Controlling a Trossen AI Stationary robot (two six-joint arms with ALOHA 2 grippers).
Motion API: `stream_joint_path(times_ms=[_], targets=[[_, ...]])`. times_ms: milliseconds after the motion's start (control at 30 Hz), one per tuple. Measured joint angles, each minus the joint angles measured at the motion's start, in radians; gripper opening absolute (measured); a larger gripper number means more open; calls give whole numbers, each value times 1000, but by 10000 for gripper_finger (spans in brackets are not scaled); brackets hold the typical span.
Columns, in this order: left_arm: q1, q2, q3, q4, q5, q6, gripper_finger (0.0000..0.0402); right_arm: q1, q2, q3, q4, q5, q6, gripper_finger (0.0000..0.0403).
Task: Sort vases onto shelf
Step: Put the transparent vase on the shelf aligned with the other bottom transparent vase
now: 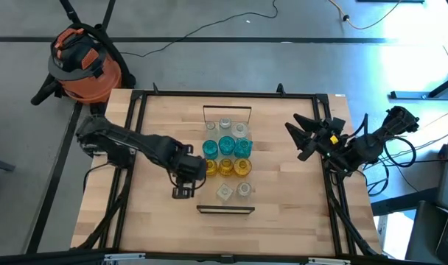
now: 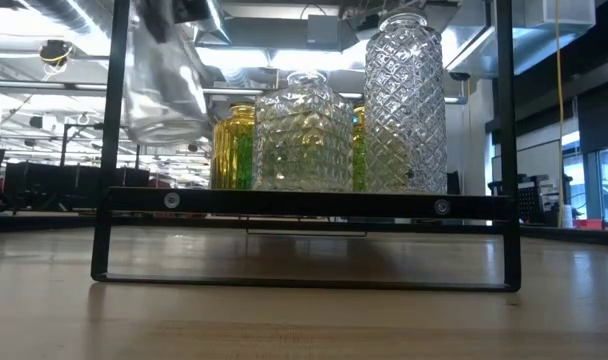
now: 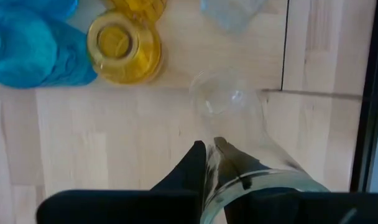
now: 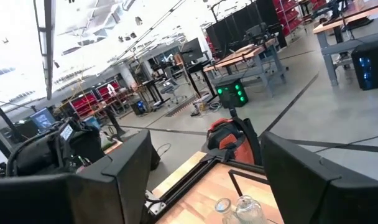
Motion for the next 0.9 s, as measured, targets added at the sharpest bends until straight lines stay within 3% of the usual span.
stream_joint_path(times_ms=[400,900], targets=[[-28,173,118,3,1,-178,21,0,0,0,-2,-12,-37,261],[-33,215,140,42,22,-292,48,0,-1,0,-65,-114,-93,261]])
